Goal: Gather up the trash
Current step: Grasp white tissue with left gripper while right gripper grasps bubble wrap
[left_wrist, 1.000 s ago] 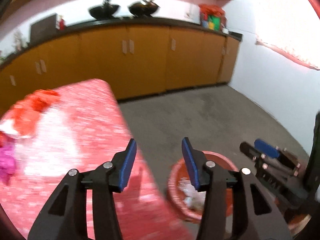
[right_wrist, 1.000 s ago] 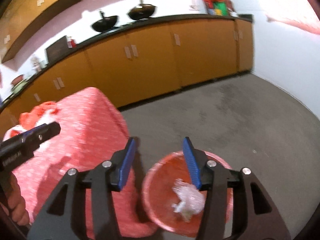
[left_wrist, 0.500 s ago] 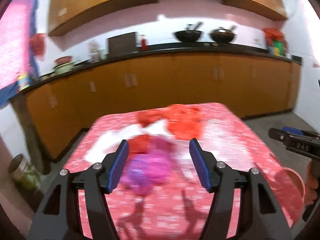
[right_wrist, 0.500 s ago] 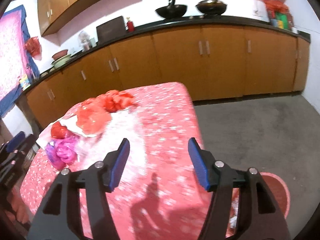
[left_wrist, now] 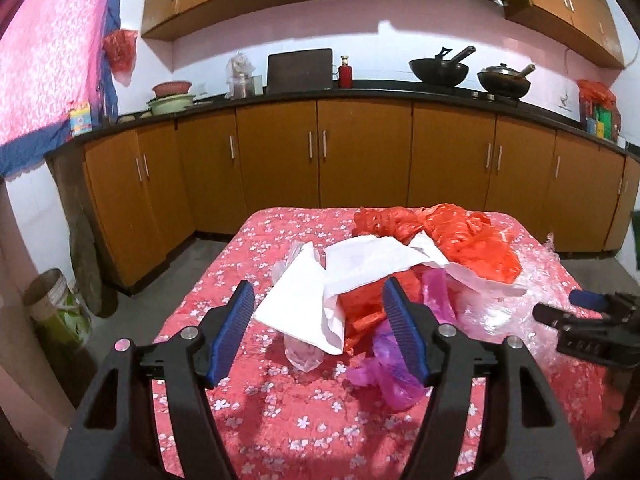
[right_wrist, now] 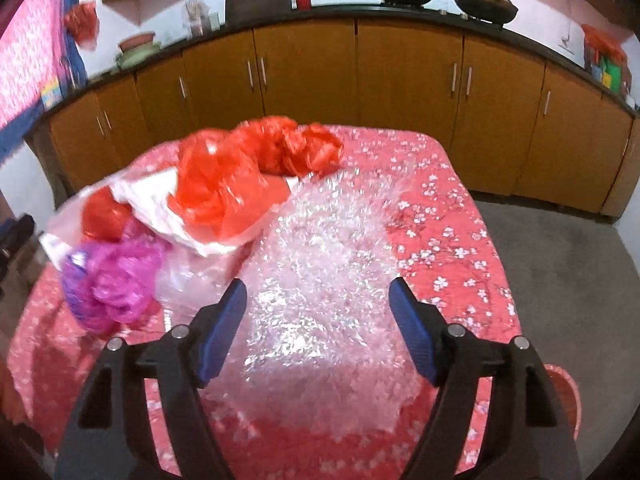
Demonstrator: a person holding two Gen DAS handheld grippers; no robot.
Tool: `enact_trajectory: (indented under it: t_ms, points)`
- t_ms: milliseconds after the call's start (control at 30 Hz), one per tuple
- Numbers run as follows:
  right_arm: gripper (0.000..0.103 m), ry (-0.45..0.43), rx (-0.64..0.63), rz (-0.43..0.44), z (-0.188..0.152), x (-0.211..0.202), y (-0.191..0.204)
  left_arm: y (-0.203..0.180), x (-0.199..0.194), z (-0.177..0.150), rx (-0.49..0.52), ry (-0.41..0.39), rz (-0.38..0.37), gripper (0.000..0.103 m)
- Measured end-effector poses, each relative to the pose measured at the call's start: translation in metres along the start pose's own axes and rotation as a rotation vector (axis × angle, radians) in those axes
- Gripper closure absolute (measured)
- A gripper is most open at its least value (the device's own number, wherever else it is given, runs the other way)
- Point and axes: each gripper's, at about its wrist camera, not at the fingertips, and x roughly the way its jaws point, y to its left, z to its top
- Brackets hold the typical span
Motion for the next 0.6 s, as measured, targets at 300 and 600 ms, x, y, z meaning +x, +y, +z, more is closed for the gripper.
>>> enact_trajectory:
  t_ms: [300, 600]
  points:
    - [0.095, 0.064, 0.075, -0.04, 0.0, 0.011, -0.018, 0.003, 0.011, -0.003, 0.003, 0.007, -0.024, 0.037]
    - [0.095, 0.025, 0.108, -0.039, -0.005, 0.0, -0.024, -0.002, 0.022, 0.002, 0.017, 0.046, -0.037, 0.06]
